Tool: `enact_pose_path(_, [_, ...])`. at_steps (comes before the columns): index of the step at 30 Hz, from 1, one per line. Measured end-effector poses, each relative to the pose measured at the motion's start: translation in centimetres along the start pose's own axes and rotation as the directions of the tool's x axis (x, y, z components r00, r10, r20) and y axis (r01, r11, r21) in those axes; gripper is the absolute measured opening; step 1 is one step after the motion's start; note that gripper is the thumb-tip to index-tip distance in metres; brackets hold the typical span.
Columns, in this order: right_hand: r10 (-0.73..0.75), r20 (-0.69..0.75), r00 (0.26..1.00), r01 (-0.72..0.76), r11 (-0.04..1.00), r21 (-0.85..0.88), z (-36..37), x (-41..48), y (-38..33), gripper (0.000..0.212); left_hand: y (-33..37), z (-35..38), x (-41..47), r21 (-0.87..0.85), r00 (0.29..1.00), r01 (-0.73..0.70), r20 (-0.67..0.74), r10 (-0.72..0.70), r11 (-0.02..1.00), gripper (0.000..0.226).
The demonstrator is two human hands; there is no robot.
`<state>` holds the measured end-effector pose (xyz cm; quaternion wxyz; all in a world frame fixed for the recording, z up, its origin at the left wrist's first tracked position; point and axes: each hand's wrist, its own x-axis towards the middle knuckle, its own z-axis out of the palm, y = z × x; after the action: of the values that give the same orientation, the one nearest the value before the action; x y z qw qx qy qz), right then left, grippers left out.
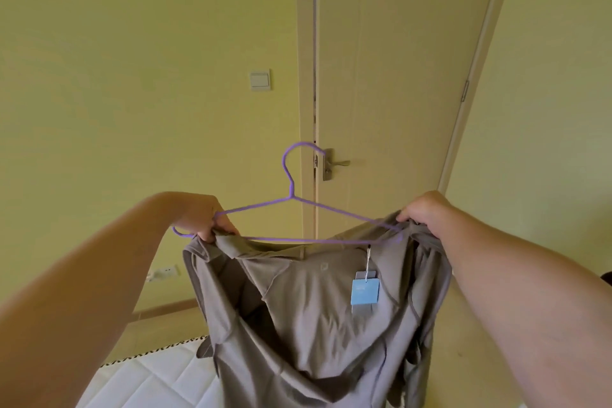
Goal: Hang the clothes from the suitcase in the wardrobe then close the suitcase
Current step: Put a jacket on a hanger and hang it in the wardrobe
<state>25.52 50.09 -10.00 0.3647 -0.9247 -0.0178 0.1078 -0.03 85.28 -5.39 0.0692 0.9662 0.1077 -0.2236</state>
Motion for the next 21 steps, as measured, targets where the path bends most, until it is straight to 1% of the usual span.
enact_pose_path(1, [-0.007, -0.007, 1.0, 0.007, 1.0, -0.001, 0.0, -0.2, 0.0, 0.032, 0.8, -0.2, -0.1, 0.039, 1.0, -0.008, 0.026, 0.007, 0.999, 0.06])
enact_pose_path(3, [-0.042, -0.004, 0.999, 0.042, 0.999, -0.009, 0.3, -0.3, -0.4, 0.038, 2.4, -0.6, -0.1, 0.093, 0.999, -0.035, 0.034, 0.032, 0.995, 0.059])
enact_pose_path(5, [-0.077, 0.013, 0.997, 0.077, 0.996, -0.032, 0.9, -0.5, -1.2, 0.038, 3.1, -0.6, 0.3, 0.103, 0.998, -0.054, 0.027, 0.051, 0.993, 0.061])
enact_pose_path(7, [-0.102, 0.021, 0.995, 0.103, 0.994, -0.043, 1.5, -0.9, -1.9, 0.033, 3.3, -0.5, 0.9, 0.105, 0.998, -0.064, -0.01, 0.065, 0.992, 0.063])
enact_pose_path(10, [-0.125, 0.026, 0.992, 0.127, 0.99, -0.063, 2.0, -1.0, -2.3, 0.026, 3.7, -0.6, 1.6, 0.138, 0.998, -0.013, -0.066, 0.022, 0.99, 0.052])
enact_pose_path(12, [-0.136, 0.013, 0.991, 0.137, 0.988, -0.073, 2.1, -1.0, -2.1, 0.023, 4.1, -0.9, 1.8, 0.185, 0.996, 0.026, -0.09, -0.01, 0.982, 0.052])
enact_pose_path(15, [-0.122, 0.003, 0.992, 0.122, 0.991, -0.06, 2.1, -0.7, -1.6, 0.02, 4.6, -1.3, 1.7, 0.181, 0.99, 0.078, -0.126, -0.056, 0.98, 0.054])
enact_pose_path(17, [-0.122, 0.053, 0.991, 0.122, 0.993, 0.001, 2.4, -0.7, -1.6, 0.021, 4.6, -1.2, 2.0, 0.168, 0.988, 0.097, -0.135, -0.074, 0.981, 0.057])
enact_pose_path(19, [-0.117, 0.161, 0.98, 0.095, 0.986, 0.138, 2.7, -1.4, -2.0, 0.031, 4.8, -1.0, 2.3, 0.163, 0.985, 0.109, -0.147, -0.086, 0.981, 0.058])
enact_pose_path(21, [-0.166, 0.254, 0.953, 0.101, 0.963, 0.249, 3.2, -2.8, -2.4, 0.04, 5.2, -0.7, 2.6, 0.149, 0.985, 0.118, -0.142, -0.097, 0.982, 0.059])
